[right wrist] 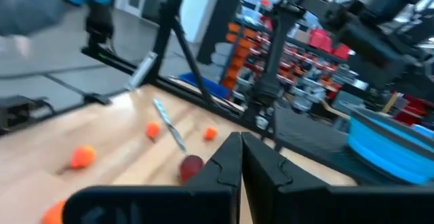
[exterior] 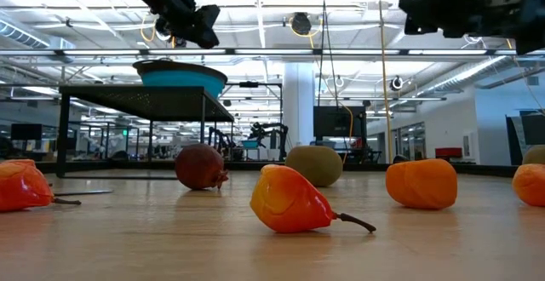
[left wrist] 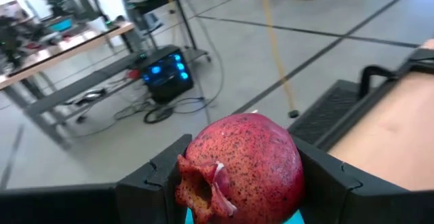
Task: Pick & Place Fruit
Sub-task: Put the right pomegranate into the blue strainer bowl on the shelf
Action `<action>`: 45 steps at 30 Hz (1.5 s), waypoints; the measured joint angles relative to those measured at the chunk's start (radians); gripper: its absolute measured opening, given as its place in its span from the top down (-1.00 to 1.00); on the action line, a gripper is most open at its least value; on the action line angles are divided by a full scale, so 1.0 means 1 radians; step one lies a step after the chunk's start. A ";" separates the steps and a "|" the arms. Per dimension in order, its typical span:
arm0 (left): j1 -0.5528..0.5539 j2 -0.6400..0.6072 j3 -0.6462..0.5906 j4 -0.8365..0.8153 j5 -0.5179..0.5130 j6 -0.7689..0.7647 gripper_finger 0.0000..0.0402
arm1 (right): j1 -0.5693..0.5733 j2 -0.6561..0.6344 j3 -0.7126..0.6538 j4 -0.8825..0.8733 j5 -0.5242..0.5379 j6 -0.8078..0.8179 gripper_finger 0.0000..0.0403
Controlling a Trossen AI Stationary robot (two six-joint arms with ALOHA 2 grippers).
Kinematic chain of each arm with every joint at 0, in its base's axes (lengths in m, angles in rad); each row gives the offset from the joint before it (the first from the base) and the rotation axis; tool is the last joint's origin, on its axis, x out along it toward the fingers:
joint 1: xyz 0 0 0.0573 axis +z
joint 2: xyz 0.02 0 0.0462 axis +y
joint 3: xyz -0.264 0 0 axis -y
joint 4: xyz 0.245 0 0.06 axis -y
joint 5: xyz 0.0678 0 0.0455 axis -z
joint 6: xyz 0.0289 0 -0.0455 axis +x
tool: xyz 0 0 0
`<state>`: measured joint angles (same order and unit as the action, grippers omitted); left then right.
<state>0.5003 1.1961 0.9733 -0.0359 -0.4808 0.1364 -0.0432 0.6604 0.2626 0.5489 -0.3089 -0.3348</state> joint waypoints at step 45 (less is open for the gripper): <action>0.267 0.095 0.257 -0.581 0.298 -0.294 -0.01 | -0.037 -0.058 -0.035 0.001 -0.006 0.001 1.00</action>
<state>0.7673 1.2914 1.2307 -0.6166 -0.1832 -0.1574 -0.0797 0.6025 0.2272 0.5495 -0.3149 -0.3340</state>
